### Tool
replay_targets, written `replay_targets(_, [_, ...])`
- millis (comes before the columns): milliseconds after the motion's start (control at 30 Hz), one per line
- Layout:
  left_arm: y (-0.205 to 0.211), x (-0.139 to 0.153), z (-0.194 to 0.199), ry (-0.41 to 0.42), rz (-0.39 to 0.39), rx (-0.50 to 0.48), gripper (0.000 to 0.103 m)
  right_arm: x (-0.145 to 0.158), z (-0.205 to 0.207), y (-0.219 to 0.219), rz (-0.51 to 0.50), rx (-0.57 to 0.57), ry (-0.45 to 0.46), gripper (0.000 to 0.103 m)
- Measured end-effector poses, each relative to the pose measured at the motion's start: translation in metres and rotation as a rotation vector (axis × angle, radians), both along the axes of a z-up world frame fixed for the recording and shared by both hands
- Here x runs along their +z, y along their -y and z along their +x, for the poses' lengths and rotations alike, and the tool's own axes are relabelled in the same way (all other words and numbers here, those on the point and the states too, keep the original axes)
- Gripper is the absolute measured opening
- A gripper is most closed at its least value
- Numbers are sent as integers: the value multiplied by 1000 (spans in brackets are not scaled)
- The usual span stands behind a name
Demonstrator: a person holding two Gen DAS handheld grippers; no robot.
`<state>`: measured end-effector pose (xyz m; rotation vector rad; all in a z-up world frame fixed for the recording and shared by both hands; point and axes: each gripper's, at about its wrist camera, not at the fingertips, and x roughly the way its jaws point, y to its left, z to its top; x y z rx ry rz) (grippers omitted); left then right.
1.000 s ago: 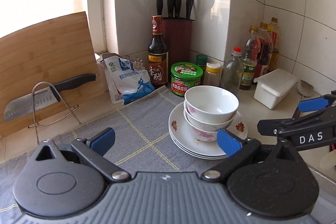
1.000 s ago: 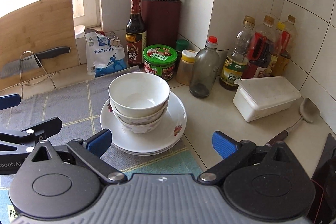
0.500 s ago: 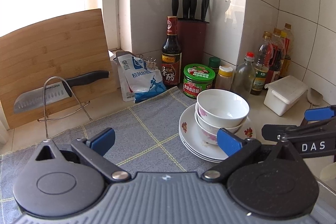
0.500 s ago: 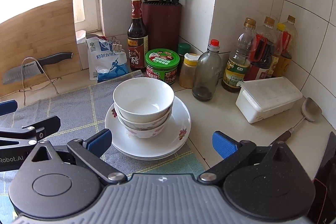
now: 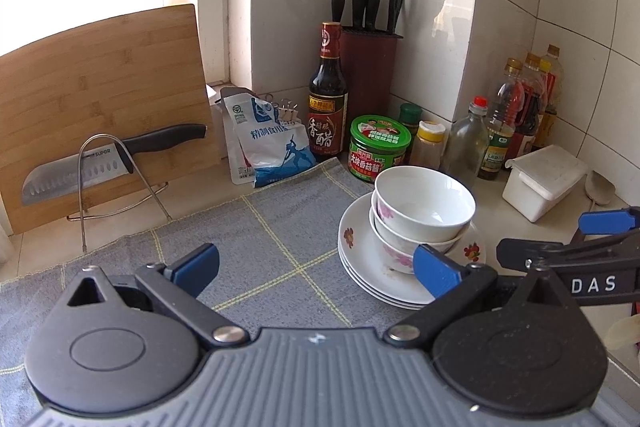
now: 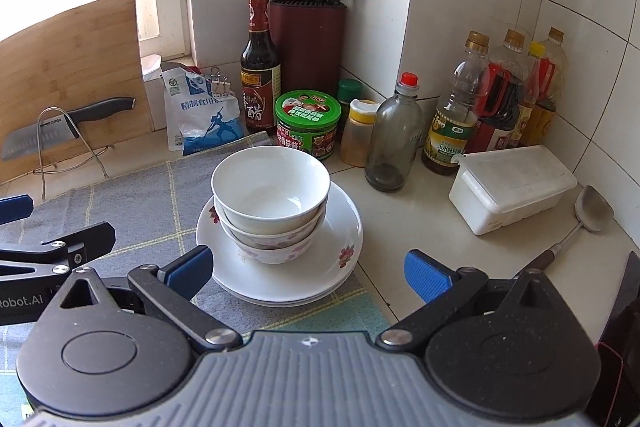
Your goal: Organize plates and bowls
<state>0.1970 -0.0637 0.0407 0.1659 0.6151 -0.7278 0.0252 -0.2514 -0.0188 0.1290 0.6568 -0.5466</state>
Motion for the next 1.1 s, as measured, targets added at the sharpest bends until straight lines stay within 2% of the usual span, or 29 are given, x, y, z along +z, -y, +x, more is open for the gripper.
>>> replay_targets(1100, [3,1,-2,-11,1,10,102,2,-1,2,-13,-8,2,103])
